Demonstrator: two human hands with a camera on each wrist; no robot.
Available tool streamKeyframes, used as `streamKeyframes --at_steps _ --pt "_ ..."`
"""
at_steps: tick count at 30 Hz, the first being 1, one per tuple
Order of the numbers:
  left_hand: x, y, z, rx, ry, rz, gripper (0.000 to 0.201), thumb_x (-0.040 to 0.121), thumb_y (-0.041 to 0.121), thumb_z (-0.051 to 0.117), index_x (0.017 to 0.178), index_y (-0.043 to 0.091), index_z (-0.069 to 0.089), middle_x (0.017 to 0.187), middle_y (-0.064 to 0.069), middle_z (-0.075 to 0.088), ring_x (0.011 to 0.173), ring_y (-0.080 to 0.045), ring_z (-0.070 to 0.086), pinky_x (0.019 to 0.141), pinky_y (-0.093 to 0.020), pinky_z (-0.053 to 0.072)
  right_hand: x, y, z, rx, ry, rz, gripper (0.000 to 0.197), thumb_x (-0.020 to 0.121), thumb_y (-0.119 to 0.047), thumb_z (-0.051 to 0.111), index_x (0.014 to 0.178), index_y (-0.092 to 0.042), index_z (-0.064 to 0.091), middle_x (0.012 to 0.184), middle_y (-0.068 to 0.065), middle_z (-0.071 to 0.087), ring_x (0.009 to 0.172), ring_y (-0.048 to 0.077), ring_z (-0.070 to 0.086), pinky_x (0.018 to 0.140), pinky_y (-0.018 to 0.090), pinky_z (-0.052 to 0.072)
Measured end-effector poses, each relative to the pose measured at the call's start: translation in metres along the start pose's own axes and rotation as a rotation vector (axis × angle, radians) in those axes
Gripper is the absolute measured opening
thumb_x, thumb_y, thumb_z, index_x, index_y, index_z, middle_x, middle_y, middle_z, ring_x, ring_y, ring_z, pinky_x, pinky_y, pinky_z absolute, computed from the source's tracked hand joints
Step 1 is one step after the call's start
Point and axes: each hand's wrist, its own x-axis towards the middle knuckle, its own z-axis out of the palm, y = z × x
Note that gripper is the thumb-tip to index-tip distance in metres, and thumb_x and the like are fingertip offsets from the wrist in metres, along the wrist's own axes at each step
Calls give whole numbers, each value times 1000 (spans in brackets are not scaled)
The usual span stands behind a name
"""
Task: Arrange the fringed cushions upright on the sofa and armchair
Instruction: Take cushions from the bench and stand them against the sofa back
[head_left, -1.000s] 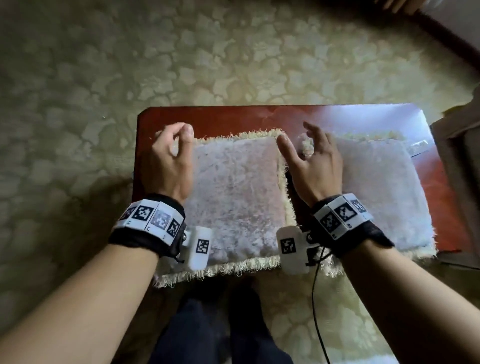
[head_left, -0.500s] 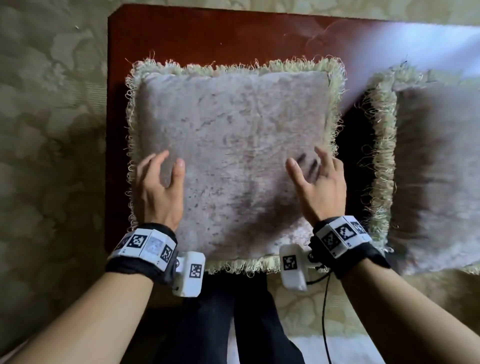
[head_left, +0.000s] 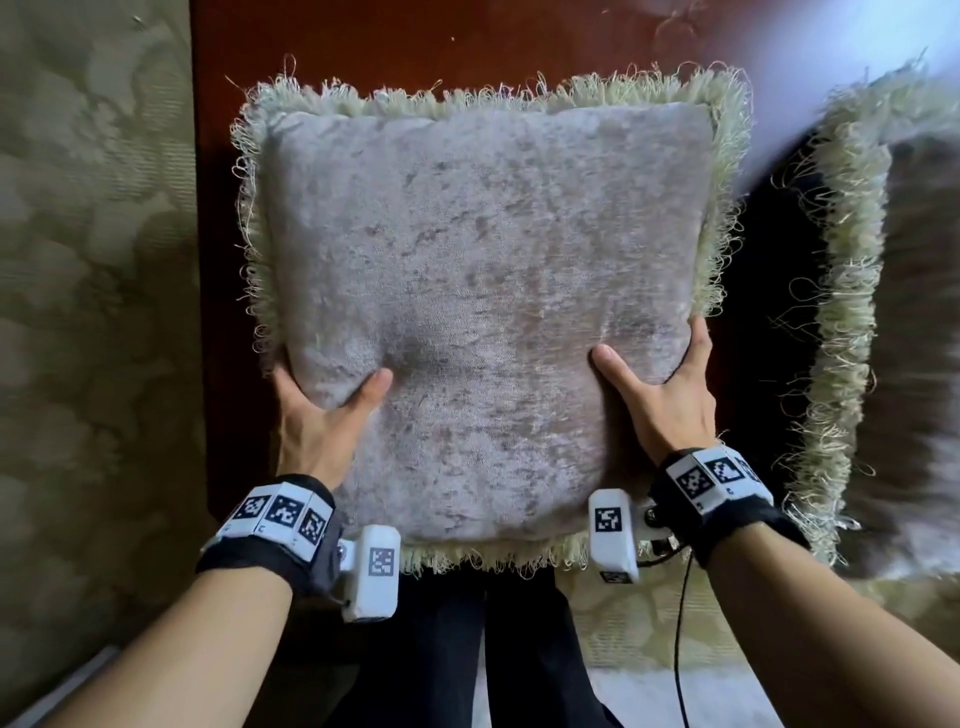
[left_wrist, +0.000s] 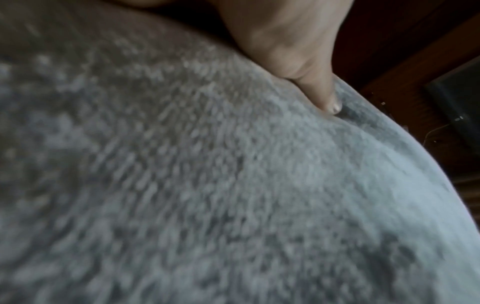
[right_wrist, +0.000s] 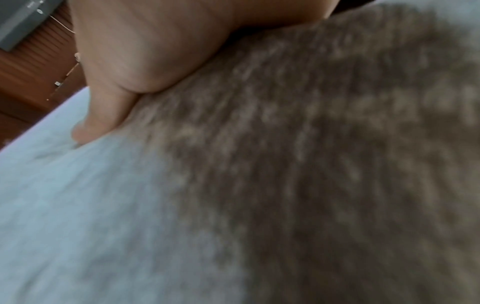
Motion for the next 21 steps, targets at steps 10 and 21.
streamKeyframes --at_steps 10,21 --pt "-6 16 -10 -90 14 64 127 59 73 83 158 14 31 154 -12 48 141 -31 46 117 -42 36 -15 -24 -9 45 67 -116 94 65 -66 83 144 -34 44 113 -20 59 103 6 56 92 23 38" --pt "-38 103 -22 -125 51 226 93 75 50 86 153 19 45 145 -6 57 132 -27 54 101 -28 40 -47 -58 -65 137 198 -160 88 56 -69 88 131 -37 54 111 -19 67 102 7 66 95 28 51"
